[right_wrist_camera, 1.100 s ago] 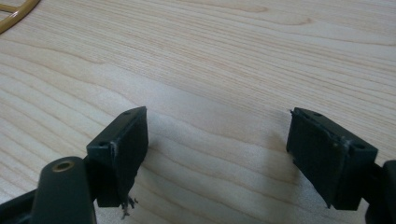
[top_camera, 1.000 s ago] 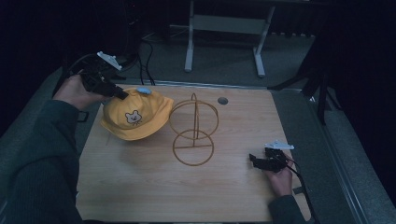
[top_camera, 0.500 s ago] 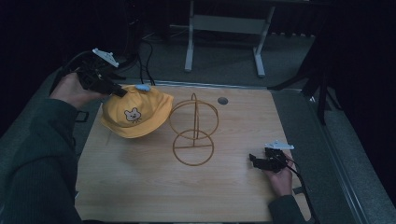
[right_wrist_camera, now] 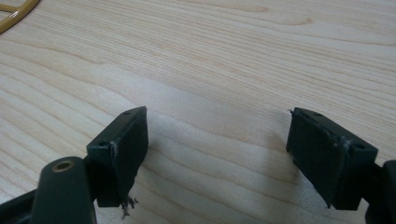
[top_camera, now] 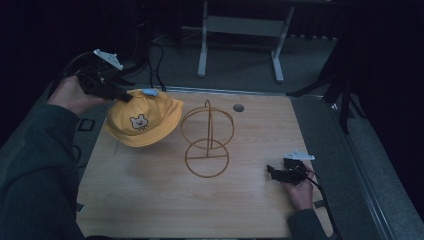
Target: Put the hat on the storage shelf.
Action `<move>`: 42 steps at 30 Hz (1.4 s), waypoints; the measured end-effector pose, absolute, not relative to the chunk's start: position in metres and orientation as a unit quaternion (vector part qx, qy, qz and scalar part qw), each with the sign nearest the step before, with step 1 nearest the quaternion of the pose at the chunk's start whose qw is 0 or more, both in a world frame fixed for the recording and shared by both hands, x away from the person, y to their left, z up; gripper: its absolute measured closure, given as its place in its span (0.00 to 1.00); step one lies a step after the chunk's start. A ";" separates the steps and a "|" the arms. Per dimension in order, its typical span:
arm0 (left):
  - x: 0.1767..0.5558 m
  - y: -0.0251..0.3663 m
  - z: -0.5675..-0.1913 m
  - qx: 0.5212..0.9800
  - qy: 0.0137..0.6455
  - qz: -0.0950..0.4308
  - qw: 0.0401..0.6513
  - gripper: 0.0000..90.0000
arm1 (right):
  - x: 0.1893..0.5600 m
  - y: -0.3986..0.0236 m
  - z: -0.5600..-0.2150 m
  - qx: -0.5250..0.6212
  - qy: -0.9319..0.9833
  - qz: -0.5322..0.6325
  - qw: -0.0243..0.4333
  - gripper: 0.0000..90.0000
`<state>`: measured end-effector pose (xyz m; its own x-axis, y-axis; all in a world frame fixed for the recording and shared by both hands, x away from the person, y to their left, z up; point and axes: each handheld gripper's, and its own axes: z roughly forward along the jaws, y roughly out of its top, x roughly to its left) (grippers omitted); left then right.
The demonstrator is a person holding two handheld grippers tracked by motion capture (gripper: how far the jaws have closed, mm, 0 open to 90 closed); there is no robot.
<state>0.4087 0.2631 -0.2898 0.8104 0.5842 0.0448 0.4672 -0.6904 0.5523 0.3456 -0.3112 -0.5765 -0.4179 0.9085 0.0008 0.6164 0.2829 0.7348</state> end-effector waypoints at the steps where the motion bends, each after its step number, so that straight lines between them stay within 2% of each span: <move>1: 0.408 0.263 -0.289 0.913 0.288 0.109 0.268 0.94 | 0.346 -0.311 -0.576 0.495 0.771 0.338 0.216 0.23; 22: 0.400 0.269 -0.279 0.909 0.279 0.114 0.288 0.94 | 0.345 -0.311 -0.576 0.495 0.771 0.338 0.216 0.23; 42: 0.391 0.261 -0.265 0.917 0.236 0.105 0.305 0.94 | 0.346 -0.311 -0.577 0.494 0.771 0.338 0.216 0.23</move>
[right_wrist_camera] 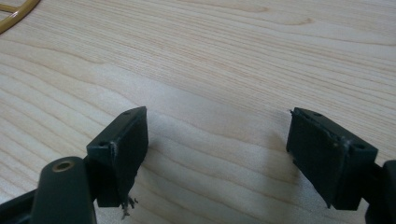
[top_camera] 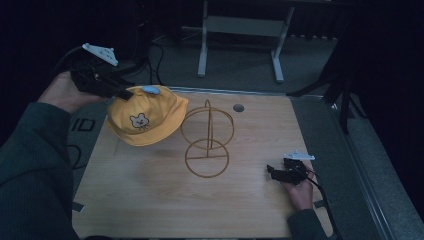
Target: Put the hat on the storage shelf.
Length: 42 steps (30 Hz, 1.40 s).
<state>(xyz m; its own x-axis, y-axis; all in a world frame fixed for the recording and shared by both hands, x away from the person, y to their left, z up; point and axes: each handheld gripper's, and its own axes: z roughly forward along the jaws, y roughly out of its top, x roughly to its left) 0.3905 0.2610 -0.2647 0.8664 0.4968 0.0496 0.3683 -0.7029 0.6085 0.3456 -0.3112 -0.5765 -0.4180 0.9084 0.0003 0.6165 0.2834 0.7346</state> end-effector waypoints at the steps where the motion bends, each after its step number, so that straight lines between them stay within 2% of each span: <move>1: 0.390 0.261 -0.264 0.917 0.234 0.106 0.306 0.94 | 0.346 -0.311 -0.576 0.495 0.771 0.338 0.216 0.23; 42: 0.394 0.213 -0.235 0.924 0.179 0.103 0.323 0.94 | 0.346 -0.311 -0.576 0.495 0.772 0.337 0.215 0.23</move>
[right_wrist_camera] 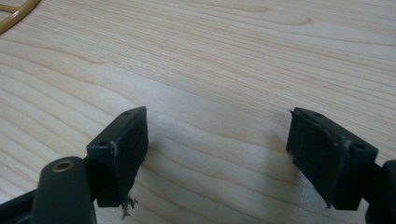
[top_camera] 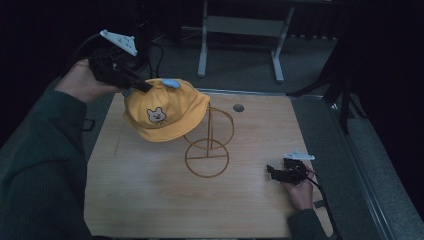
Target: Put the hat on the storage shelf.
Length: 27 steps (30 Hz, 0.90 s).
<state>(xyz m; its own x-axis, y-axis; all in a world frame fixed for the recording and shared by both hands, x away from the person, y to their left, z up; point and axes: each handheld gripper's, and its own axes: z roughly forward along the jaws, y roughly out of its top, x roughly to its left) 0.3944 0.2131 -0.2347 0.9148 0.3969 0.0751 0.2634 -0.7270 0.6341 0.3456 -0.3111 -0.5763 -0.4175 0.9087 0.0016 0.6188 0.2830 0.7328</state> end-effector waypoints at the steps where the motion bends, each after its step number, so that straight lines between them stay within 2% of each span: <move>1: 0.395 0.211 -0.234 0.923 0.179 0.103 0.324 0.94 | 0.346 -0.311 -0.576 0.495 0.772 0.337 0.215 0.23; 27: 0.402 0.177 -0.222 0.924 0.159 0.109 0.329 0.94 | 0.346 -0.311 -0.576 0.495 0.771 0.338 0.215 0.23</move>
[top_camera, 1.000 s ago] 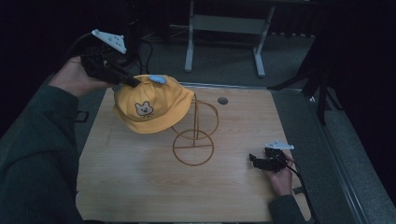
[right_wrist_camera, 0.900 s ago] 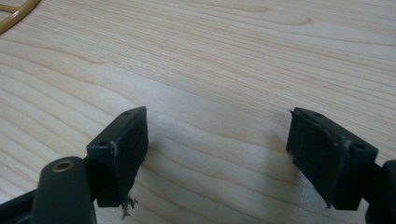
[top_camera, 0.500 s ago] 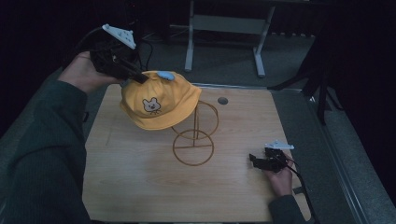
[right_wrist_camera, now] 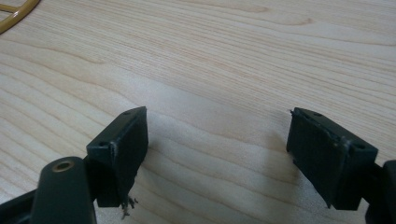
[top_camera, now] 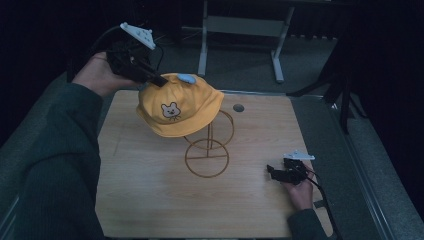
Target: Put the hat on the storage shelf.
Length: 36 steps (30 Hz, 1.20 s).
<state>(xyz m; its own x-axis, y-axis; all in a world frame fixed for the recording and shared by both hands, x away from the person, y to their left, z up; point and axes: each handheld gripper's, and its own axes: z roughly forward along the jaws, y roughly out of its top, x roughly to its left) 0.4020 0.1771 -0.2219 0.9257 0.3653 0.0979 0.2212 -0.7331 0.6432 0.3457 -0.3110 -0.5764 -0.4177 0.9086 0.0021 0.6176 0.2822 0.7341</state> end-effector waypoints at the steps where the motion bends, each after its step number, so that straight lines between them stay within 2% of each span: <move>1: 0.403 0.175 -0.221 0.925 0.157 0.110 0.328 0.94 | 0.346 -0.311 -0.576 0.494 0.771 0.338 0.216 0.23; 18: 0.413 0.136 -0.233 0.932 0.135 0.093 0.323 0.93 | 0.346 -0.311 -0.576 0.494 0.772 0.337 0.216 0.23; 36: 0.422 0.095 -0.262 0.940 0.121 0.077 0.309 0.91 | 0.346 -0.311 -0.576 0.495 0.771 0.338 0.214 0.23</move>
<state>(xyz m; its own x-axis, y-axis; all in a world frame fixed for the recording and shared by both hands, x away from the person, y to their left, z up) 0.4223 0.0946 -0.2625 0.9586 0.2760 0.0698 0.1809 -0.7799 0.5992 0.3457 -0.3108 -0.5763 -0.4173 0.9088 0.0050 0.6189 0.2802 0.7338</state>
